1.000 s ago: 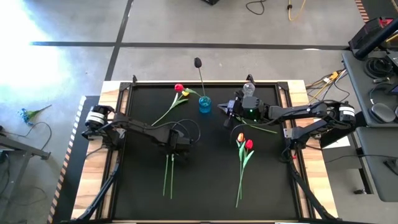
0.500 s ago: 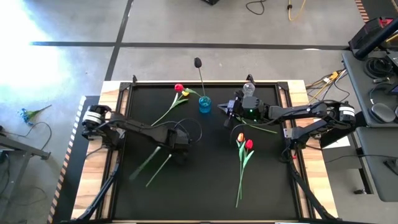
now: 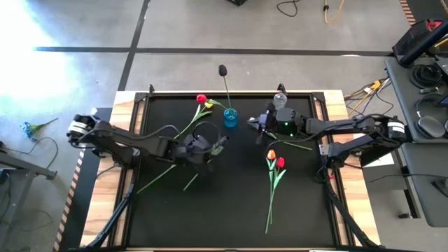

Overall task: Sort flowers into vase by color
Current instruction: Put the black flower into the transparent blue vase

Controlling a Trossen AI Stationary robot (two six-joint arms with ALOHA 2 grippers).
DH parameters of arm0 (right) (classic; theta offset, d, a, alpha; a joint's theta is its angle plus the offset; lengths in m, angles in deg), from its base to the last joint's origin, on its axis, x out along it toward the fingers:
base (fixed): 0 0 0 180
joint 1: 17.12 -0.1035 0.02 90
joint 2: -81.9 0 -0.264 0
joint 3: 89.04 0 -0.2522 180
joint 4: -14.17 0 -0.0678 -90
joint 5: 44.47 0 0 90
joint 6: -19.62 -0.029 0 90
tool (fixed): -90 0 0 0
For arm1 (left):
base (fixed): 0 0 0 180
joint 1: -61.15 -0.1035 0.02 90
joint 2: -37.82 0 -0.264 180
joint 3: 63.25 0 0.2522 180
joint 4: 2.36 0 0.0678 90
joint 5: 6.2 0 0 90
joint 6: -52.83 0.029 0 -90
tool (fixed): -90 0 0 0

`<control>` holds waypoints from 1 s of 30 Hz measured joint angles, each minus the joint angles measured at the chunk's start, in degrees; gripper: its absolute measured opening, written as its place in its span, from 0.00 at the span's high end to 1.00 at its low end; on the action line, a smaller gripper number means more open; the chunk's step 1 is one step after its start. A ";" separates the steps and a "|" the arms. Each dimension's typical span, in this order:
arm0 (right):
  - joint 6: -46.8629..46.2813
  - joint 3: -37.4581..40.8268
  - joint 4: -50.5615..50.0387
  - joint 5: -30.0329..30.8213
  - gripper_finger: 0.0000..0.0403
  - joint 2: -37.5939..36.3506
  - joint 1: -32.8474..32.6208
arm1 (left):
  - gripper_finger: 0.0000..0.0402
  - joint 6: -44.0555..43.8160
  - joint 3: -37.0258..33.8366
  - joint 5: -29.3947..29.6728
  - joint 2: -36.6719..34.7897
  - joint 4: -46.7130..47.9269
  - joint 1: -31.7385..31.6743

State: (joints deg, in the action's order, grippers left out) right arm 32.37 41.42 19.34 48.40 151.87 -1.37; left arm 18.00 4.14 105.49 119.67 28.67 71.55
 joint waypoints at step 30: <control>-12.93 -8.92 16.32 -7.76 0.71 9.71 -6.12 | 1.00 39.72 -14.59 -22.39 -5.31 -60.70 -18.44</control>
State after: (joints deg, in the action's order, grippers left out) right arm 19.44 32.49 35.66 40.64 161.58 -7.49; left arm 57.72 -10.45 83.10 114.37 -32.03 53.12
